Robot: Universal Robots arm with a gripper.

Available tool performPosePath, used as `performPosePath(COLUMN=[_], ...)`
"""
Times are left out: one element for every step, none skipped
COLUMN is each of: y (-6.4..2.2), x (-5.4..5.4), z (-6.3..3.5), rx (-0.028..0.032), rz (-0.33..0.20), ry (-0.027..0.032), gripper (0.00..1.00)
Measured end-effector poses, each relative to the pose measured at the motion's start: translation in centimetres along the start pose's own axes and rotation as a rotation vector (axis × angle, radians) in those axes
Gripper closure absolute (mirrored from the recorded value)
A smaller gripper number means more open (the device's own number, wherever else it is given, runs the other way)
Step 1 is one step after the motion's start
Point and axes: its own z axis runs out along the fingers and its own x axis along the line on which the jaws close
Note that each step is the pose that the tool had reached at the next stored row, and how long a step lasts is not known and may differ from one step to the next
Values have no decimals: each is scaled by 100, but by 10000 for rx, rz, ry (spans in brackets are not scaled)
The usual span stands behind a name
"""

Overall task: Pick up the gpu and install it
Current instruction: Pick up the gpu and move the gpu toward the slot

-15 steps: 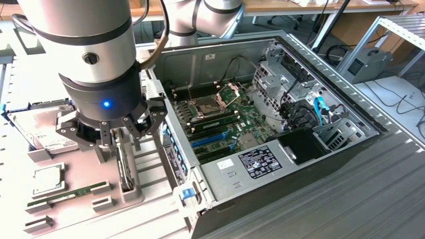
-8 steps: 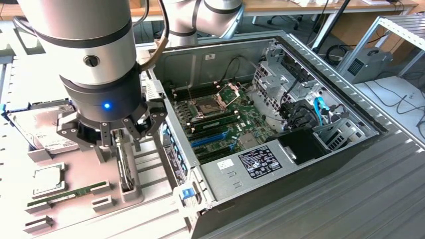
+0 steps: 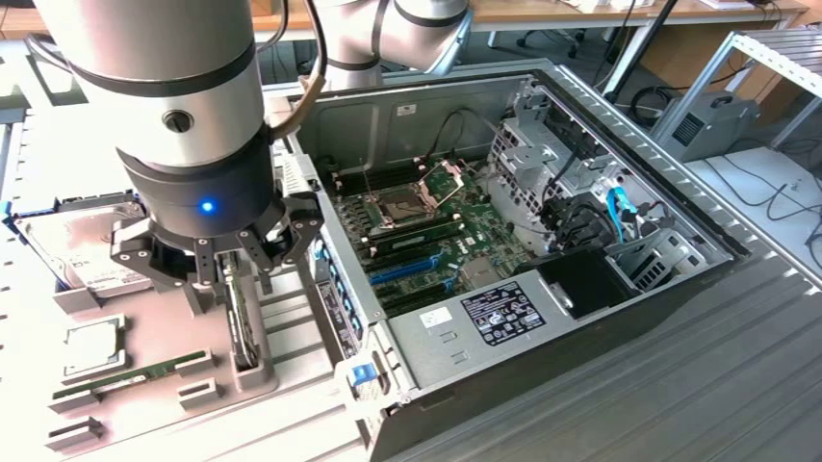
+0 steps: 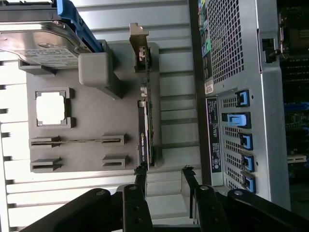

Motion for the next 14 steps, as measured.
performPosePath(y=[0, 0, 0, 0, 0, -1, -1, -1, -1, -1, -1, -1, -1, -1], x=[0, 0, 0, 0, 0, 0, 0, 0, 0, 0, 0, 0, 0, 0], z=[2, 4, 5, 7, 8, 9, 10, 12, 14, 16, 17, 18, 19, 21], rx=[0, 0, 1, 0, 0, 0, 1, 0, 0, 0, 0, 0, 0, 0], rz=[0, -1, 0, 0, 0, 0, 0, -1, 0, 0, 0, 0, 0, 0], ry=[0, 0, 0, 0, 0, 0, 0, 0, 0, 0, 0, 0, 0, 0], gripper=[58, 58, 58, 58, 58, 58, 58, 58, 58, 58, 58, 58, 58, 58])
